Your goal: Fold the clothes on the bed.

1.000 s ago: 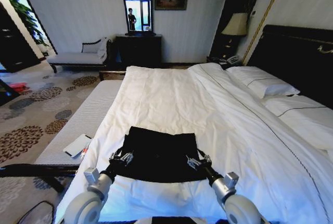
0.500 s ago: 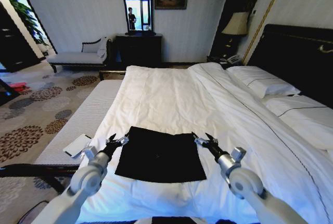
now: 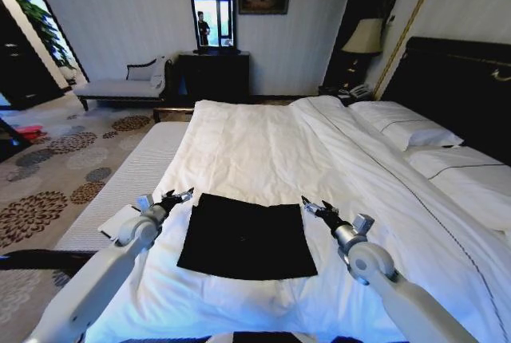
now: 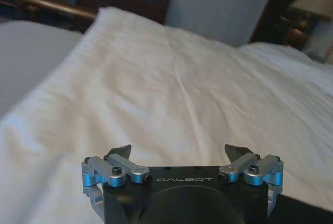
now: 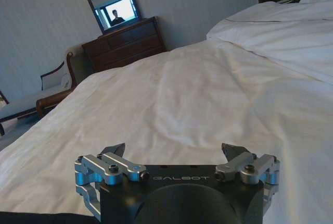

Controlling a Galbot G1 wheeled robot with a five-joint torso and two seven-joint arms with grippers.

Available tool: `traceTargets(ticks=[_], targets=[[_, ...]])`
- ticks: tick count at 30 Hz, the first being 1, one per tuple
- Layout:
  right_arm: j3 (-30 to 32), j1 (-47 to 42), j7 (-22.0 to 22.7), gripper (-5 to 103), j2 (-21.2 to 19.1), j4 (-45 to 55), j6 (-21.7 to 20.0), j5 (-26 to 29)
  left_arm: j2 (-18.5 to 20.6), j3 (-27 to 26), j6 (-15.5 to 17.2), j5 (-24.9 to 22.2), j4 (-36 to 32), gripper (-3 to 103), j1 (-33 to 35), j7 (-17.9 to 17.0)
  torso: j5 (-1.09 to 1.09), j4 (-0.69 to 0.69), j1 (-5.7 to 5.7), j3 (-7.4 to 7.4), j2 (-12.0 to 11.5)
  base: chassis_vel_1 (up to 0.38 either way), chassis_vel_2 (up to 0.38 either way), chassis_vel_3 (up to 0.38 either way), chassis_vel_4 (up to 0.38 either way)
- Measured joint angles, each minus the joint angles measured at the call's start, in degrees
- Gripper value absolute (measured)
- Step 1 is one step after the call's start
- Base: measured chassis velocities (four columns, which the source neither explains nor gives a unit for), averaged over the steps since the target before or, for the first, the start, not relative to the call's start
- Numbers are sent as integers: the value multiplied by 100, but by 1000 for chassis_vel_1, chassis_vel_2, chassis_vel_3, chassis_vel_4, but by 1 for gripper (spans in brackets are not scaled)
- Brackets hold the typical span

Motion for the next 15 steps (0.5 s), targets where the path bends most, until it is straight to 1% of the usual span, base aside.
traceTargets(ticks=[3, 6, 7, 12, 13, 15], targets=[[48, -23, 14, 100, 13, -14, -6, -3, -162, 333, -6, 21, 288, 100, -315, 154, 1, 1, -1, -1, 0, 0, 0, 0, 0], [63, -45, 27, 100, 8, -31, -9, -12, -245, 483, -3, 5, 382, 100, -435, 215, -1, 0, -1, -1, 0, 0, 0, 0, 0], [68, -48, 46, 100, 1, -33, -9, -14, -288, 549, 7, -16, 425, 100, -483, 228, 0, 1, -1, -1, 0, 0, 0, 0, 0], [98, -60, 92, 100, -42, -29, -15, -1, -370, 627, 45, -20, 484, 100, -492, 168, 1, 2, -1, -1, 0, 0, 0, 0, 0], [105, -58, 109, 100, -58, -27, -16, 11, -388, 666, 62, -12, 488, 103, -482, 132, 1, 2, -1, -1, 0, 0, 0, 0, 0], [105, -53, 120, 100, -68, -25, -16, 22, -404, 699, 73, -11, 490, 103, -482, 120, 0, 2, -1, -1, 0, 0, 0, 0, 0]])
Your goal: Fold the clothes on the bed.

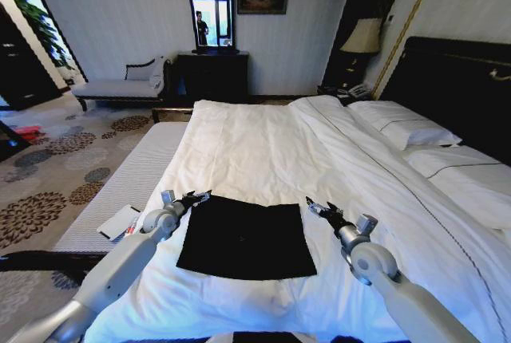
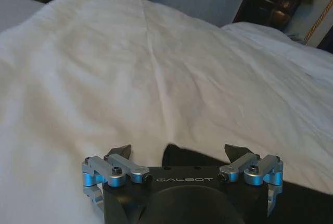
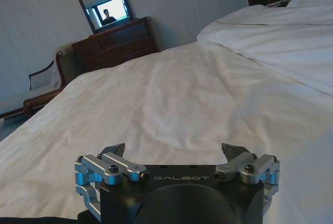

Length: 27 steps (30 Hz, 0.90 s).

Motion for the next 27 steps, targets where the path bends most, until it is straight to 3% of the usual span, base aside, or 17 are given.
traceTargets(ticks=[4, 7, 10, 13, 15, 18, 19, 22, 25, 27], targets=[[-9, 27, 34, 100, -22, 7, -3, 21, -96, 66, 26, -36, 71, 97, -67, -21, 0, 0, 0, 0, 1, 0, 0, 0, 0], [-26, 22, 96, 100, -17, 5, -5, 19, -220, 78, 65, -90, 158, 82, -164, -53, 0, -2, 0, 0, 1, 0, 0, 0, 0], [-27, 10, 119, 100, -16, 5, -8, 12, -243, 85, 87, -161, 159, 77, -189, -87, 0, -2, 0, 0, 0, 0, 0, 0, 0], [-27, 14, 151, 100, -28, 5, -12, 10, -221, 84, 115, -261, 117, 60, -181, -151, 0, -1, 0, 0, 1, 0, 0, 0, 0], [-27, 21, 158, 100, -33, 5, -12, 11, -193, 79, 118, -286, 91, 60, -161, -164, -1, -2, 0, 0, 1, 0, 0, 0, 0], [-39, 54, 186, 100, -48, 15, -22, 17, -82, 63, 120, -302, 16, 44, -52, -179, 0, 1, 0, 0, 1, 0, 0, 0, 0], [-39, 54, 186, 100, -48, 15, -22, 17, -82, 63, 120, -302, 16, 44, -52, -179, 0, 1, 0, 0, 1, 0, 0, 0, 0], [-50, 82, 224, 100, -54, 25, -40, 24, -46, 35, 117, -274, -25, 28, 38, -206, -1, 0, 0, 0, 1, 0, 0, 0, 0], [-52, 85, 233, 100, -60, 36, -44, 37, -53, 7, 107, -253, -44, 23, 67, -232, -1, -1, 0, 0, 1, 0, 0, 0, 0], [-58, 97, 247, 100, -60, 36, -57, 77, -81, -29, 93, -249, -46, 12, 74, -275, -1, -2, 0, 0, 1, 0, 0, 0, 0]])
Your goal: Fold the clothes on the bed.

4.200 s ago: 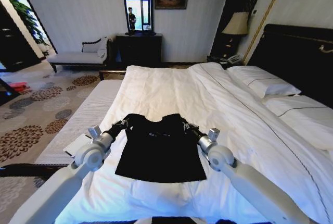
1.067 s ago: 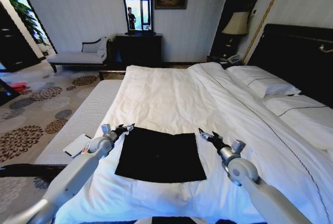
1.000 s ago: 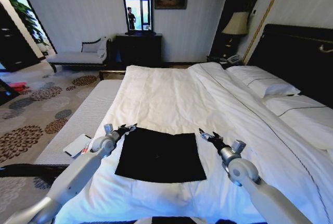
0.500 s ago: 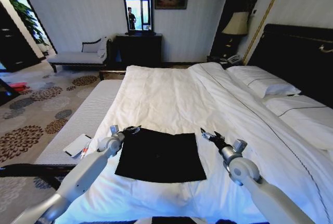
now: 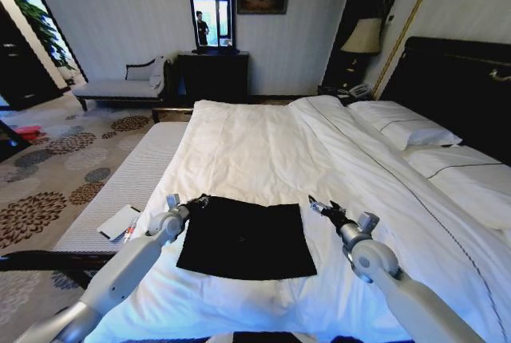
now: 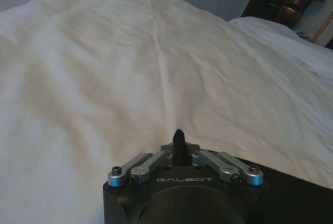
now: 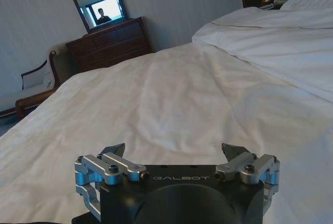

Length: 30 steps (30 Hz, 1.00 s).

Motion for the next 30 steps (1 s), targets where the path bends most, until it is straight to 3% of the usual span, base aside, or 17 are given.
traceTargets(ticks=[1, 5, 12, 19, 30], targets=[[-2, 6, 6, 100, 1, -1, -15, 28, -10, -17, -4, -1, -8, 6, 2, -24, 0, 0, 0, 0, 0, 0, 0, 0, 0], [-35, 70, 5, 100, -34, -31, -98, 193, -10, -65, -10, -6, -69, 1, 31, -82, 1, -1, 0, 0, 0, 0, 0, 0, 0], [-405, 695, -147, 100, -299, -438, -525, 857, 37, -169, -16, -14, -271, 1, 219, -188, 0, 1, 0, 0, 0, 0, 0, 0, 0], [-1305, 1676, -586, 100, -624, -1041, -963, 1411, 60, -303, -67, 28, -492, 1, 549, -276, 0, 2, 0, 0, 0, 0, 0, 0, 0], [-2011, 2272, -649, 100, -366, -1772, -1010, 1262, 90, -320, -82, 71, -558, 1, 641, -303, 2, 1, 0, 0, 0, 0, 0, 0, 0]])
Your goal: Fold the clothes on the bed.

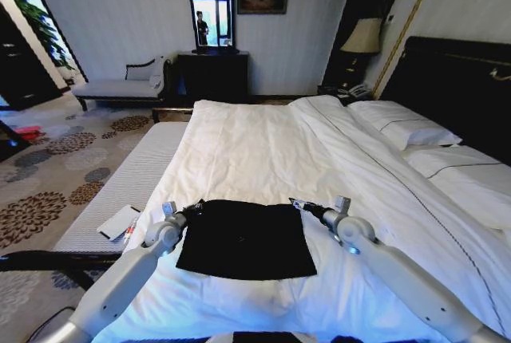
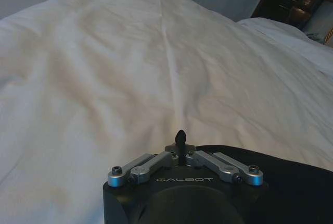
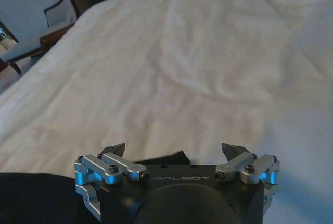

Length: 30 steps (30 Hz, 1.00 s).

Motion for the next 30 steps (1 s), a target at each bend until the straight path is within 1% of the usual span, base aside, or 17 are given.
traceTargets(ticks=[5, 13, 14, 16, 17, 18, 19, 20, 23, 24, 26, 27, 28, 29, 30], targets=[[-75, 17, -22, 100, 65, -160, 2, -113, 2, 18, -8, -2, -19, 1, -12, -7, 0, 0, 0, 0, 0, 0, 0, 0, 0], [-176, -4, -70, 101, 86, -217, -3, -123, -1, 35, -12, 65, -23, 1, -3, -8, -2, -1, 0, 0, 0, 0, 0, 0, 0], [-195, -2, -70, 96, 99, -222, -3, -124, -2, 35, -12, 63, -24, 1, -5, -12, -2, -1, 0, 0, 0, 0, 0, 0, 0], [-207, -3, -71, 96, 114, -224, -3, -124, -2, 33, -13, 60, -31, 1, -7, -22, -2, -1, 0, 0, 0, 0, 0, 0, 0], [-217, -3, -71, 86, 130, -221, -3, -124, 5, 31, -13, 52, -45, 1, -9, -27, -2, 0, 0, 0, 0, 0, 0, 0, 0], [-217, -3, -71, 86, 130, -221, -3, -124, 5, 31, -13, 52, -45, 1, -9, -27, -2, 0, 0, 0, 0, 0, 0, 0, 0], [-228, -6, -72, 80, 135, -208, -3, -124, 11, 27, -13, 49, -48, 1, -9, -29, -1, -1, 0, 0, 0, 0, 0, 0, 0], [-237, -7, -72, 80, 138, -195, -3, -124, 13, 24, -13, 47, -48, 1, -9, -30, -1, -1, 0, 0, 0, 0, 0, 0, 0], [-244, -4, -69, 65, 139, -182, -1, -119, 12, 20, -14, 43, -49, 1, -5, -42, -1, -1, 0, -1, 0, 0, 0, 0, 0], [-244, -4, -69, 65, 139, -182, -1, -119, 12, 20, -14, 43, -49, 1, -5, -42, -1, -1, 0, -1, 0, 0, 0, 0, 0], [-246, -4, -66, 53, 133, -174, 3, -118, 9, 19, -14, 41, -59, 1, 7, -51, -1, 0, 0, 0, 0, 0, 0, 0, 0], [-246, -6, -64, 53, 133, -170, 6, -118, 7, 18, -15, 41, -60, 1, 9, -53, -1, 0, 0, -1, 0, 0, 0, 0, 0], [-247, -13, -60, 47, 133, -163, 9, -118, 4, 17, -16, 41, -60, 1, 10, -56, -1, 0, 0, -1, 0, 0, 0, 0, 0], [-247, -13, -60, 47, 133, -163, 9, -118, 4, 17, -16, 41, -60, 1, 10, -56, -1, 0, 0, -1, 0, 0, 0, 0, 0], [-247, -21, -56, 41, 133, -154, 12, -120, -1, 16, -17, 40, -60, 1, 10, -64, -1, 0, 0, 0, 0, 0, 0, 0, 0]])
